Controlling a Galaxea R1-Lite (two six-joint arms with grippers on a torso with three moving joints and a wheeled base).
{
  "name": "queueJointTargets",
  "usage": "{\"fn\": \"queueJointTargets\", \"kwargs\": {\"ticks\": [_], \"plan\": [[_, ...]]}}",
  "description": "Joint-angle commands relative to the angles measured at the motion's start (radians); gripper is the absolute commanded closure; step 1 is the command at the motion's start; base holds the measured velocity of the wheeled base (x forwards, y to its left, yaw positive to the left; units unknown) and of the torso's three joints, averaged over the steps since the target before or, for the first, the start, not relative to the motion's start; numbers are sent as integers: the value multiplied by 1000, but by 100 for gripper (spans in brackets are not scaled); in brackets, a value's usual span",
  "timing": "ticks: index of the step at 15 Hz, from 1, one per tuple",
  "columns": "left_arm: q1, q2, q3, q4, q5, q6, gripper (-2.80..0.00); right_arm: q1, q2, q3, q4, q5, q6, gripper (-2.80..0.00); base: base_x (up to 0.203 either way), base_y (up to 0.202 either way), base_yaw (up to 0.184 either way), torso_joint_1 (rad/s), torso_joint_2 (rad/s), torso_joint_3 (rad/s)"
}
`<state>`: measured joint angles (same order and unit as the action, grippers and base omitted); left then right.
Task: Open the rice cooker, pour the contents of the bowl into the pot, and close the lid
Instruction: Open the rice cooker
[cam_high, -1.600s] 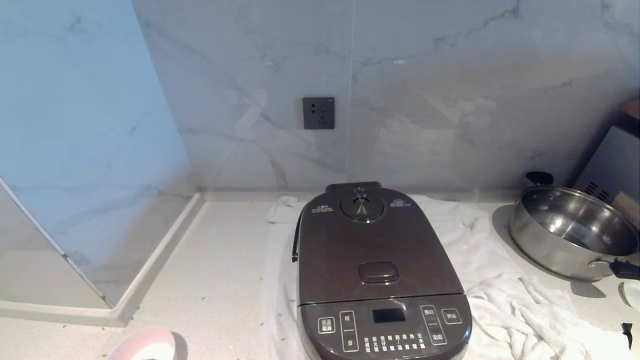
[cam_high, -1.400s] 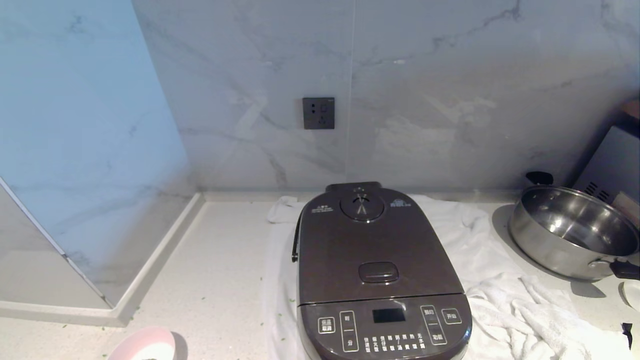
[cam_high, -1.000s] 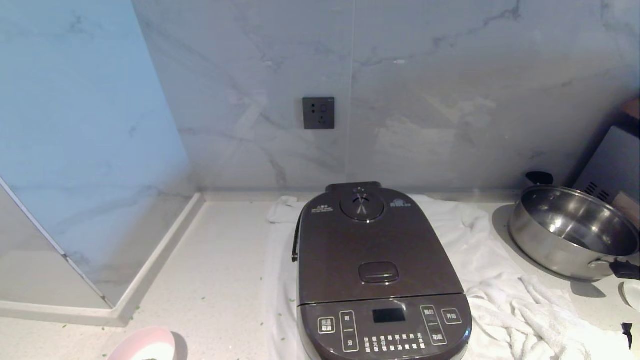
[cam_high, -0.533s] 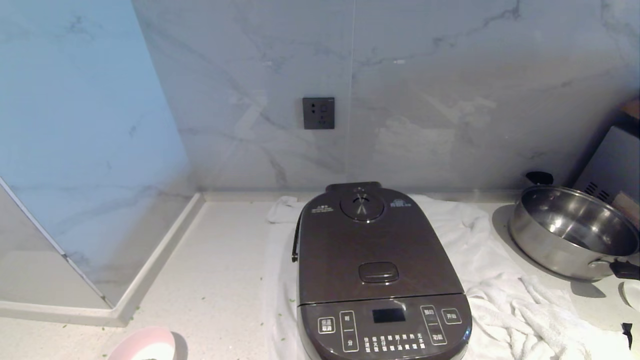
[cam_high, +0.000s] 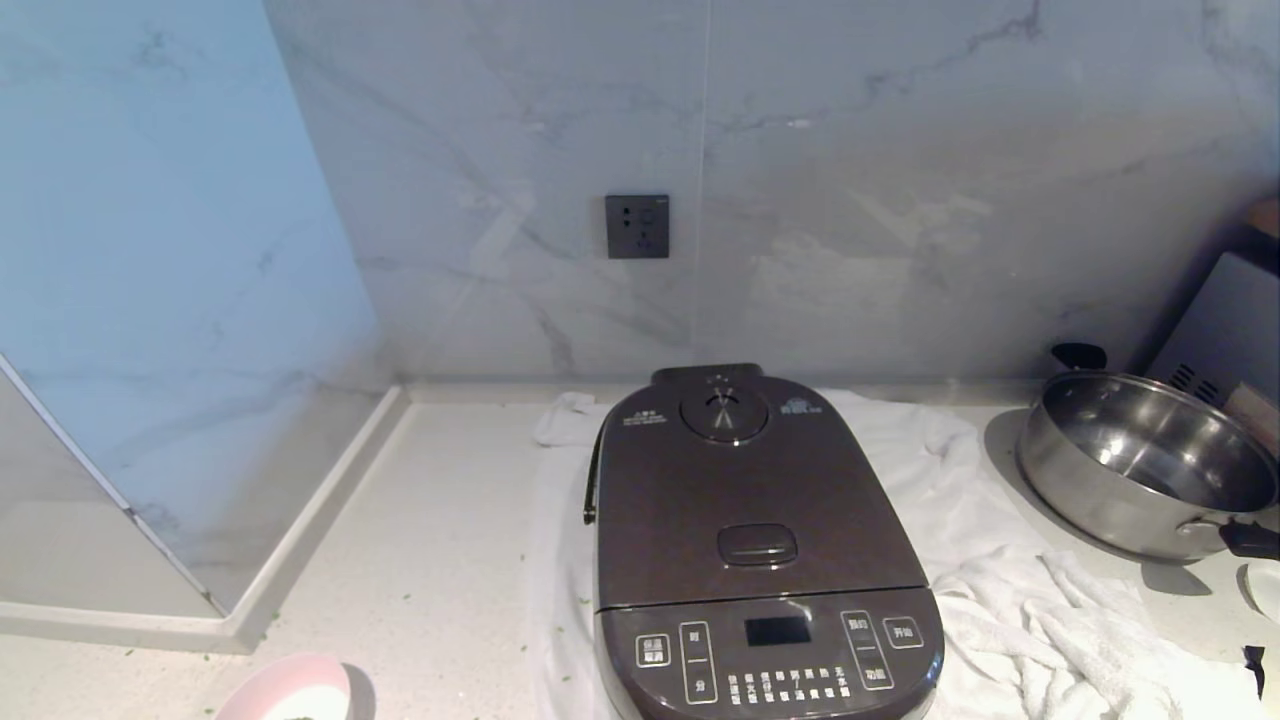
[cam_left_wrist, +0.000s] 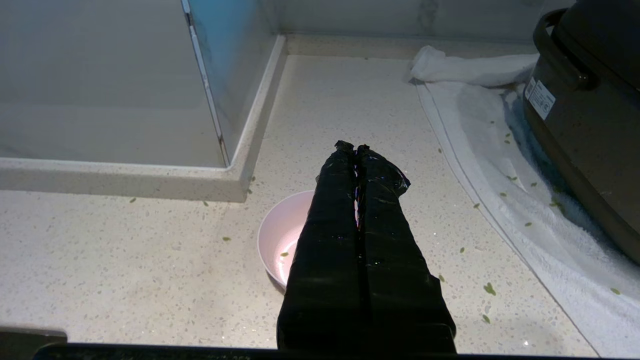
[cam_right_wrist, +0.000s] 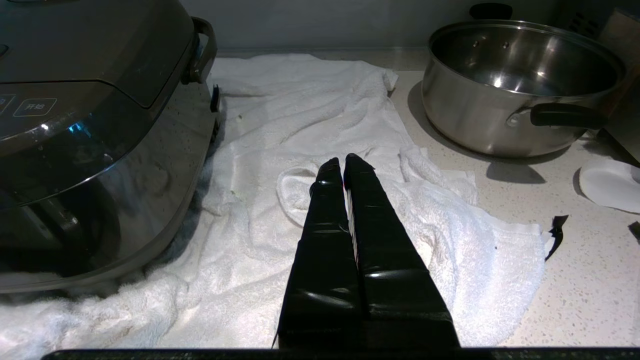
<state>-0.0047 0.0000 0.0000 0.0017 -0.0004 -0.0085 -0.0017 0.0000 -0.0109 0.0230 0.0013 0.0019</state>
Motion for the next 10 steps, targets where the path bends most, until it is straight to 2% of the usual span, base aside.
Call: {"fn": "queueJointTargets", "kwargs": {"ticks": [1,4,6,10], "plan": [[0,2,0,0,-1,-1,0,0,0,0,0,0,0,0,0,0,0,0,0,0],[0,2,0,0,-1,-1,0,0,0,0,0,0,0,0,0,0,0,0,0,0],[0,2,0,0,-1,-1,0,2,-3,-1,-8,12,-44,0,0,0,0,0,0,0],[0,2,0,0,0,-1,0,0,103,-195,35,107,30,0,0,0,0,0,0,0]]}}
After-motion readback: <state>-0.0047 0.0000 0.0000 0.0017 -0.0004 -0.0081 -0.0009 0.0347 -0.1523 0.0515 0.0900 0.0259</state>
